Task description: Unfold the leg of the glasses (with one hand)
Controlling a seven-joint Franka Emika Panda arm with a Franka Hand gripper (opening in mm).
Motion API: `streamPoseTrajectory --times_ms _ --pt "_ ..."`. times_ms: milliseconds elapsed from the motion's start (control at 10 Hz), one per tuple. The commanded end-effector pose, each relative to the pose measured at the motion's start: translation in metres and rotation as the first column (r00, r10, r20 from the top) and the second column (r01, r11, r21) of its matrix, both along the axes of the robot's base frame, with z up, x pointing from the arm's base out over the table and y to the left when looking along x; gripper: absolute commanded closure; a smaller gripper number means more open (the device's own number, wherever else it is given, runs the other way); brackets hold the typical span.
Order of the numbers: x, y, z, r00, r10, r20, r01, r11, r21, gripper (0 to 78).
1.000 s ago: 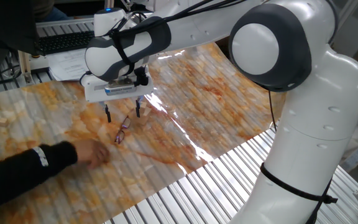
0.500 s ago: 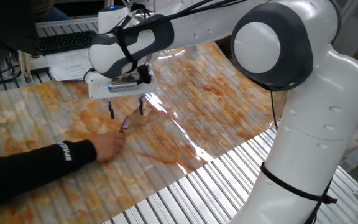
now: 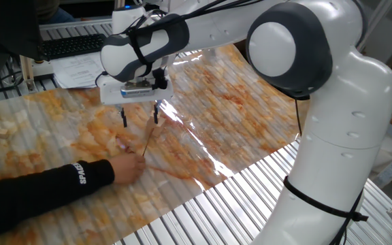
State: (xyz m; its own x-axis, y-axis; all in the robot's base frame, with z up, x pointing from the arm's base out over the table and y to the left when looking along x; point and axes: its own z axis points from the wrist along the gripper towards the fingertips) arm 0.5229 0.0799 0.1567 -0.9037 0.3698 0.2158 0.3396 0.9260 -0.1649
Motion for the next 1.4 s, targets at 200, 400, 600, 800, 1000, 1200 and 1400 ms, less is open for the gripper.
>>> streamPoseTrajectory --times_ms 200,400,600,800,1000,1200,1400 --pt "0.007 0.008 -0.014 1.0 -0.003 0.015 0.003 1.0 0.012 0.1" --pt "0.007 0.01 -0.017 1.0 -0.001 0.013 0.001 1.0 0.01 0.1" --pt "0.006 0.012 -0.024 1.0 -0.004 0.024 0.004 1.0 0.008 0.1" --pt "0.006 0.015 -0.032 0.999 0.0 0.039 0.0 1.0 -0.006 0.1" --pt "0.007 0.013 -0.036 0.999 0.019 0.04 -0.019 1.0 -0.011 0.1" --pt "0.005 0.007 -0.044 0.998 0.037 0.057 -0.037 0.999 -0.006 0.1" --pt "0.002 0.005 -0.049 0.997 0.042 0.064 -0.042 0.999 -0.005 0.1"
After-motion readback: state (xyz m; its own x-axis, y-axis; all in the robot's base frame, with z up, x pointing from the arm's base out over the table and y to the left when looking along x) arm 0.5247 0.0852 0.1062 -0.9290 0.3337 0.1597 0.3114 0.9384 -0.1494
